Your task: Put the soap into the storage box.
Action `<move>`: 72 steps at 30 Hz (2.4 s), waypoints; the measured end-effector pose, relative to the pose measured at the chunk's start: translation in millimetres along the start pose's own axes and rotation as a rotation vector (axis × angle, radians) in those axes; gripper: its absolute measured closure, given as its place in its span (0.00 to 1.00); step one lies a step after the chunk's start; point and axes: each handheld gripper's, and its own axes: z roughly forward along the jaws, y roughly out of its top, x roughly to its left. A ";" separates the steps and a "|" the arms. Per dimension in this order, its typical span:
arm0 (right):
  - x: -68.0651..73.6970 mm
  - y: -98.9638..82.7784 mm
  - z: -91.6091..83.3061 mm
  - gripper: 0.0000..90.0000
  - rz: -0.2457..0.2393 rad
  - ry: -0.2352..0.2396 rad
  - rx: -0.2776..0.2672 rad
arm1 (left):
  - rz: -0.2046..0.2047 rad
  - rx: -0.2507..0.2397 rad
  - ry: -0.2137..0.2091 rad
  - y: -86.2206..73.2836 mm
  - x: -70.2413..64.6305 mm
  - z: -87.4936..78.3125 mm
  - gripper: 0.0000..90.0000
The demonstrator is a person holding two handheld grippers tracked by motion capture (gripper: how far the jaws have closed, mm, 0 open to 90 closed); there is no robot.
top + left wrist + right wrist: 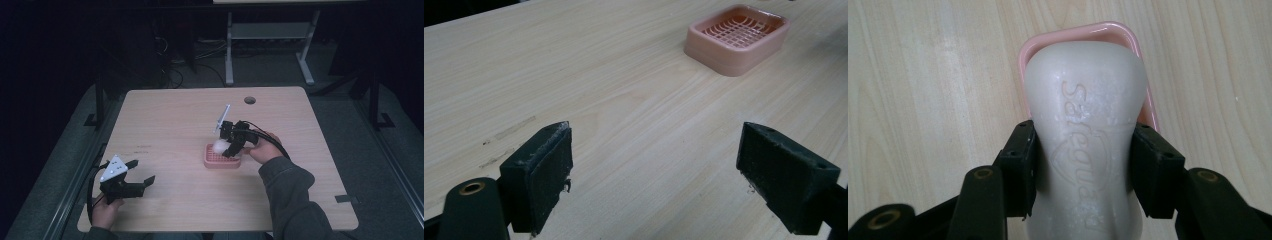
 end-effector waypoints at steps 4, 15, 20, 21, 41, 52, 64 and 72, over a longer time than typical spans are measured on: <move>-0.7 1.6 4.3 0.55 0.004 0.006 0.004 | 0.003 0.002 0.002 -0.1 0.8 -0.1 0.16; -4.8 4.4 12.5 0.55 0.001 0.017 0.008 | 0.004 0.002 0.002 0.0 0.6 -0.1 0.16; -7.1 5.1 16.3 0.55 0.010 0.024 0.018 | 0.000 0.000 0.001 0.0 0.7 -0.4 0.16; -7.5 5.2 16.7 0.54 0.010 0.024 0.020 | -0.001 0.000 0.001 0.0 0.8 -0.4 0.16; -11.8 10.2 28.7 0.54 0.010 0.037 0.029 | -0.001 0.001 -0.001 -0.2 1.0 -0.2 0.16; -13.8 12.5 34.9 0.54 0.009 0.046 0.037 | -0.003 0.000 -0.002 0.0 0.9 -0.2 0.16; -15.5 14.0 44.0 0.54 0.013 0.062 0.048 | 0.002 0.001 -0.004 0.1 0.5 0.4 0.16; -17.4 12.0 47.8 0.54 0.022 0.069 0.053 | 0.000 0.003 -0.005 0.0 0.5 0.6 0.16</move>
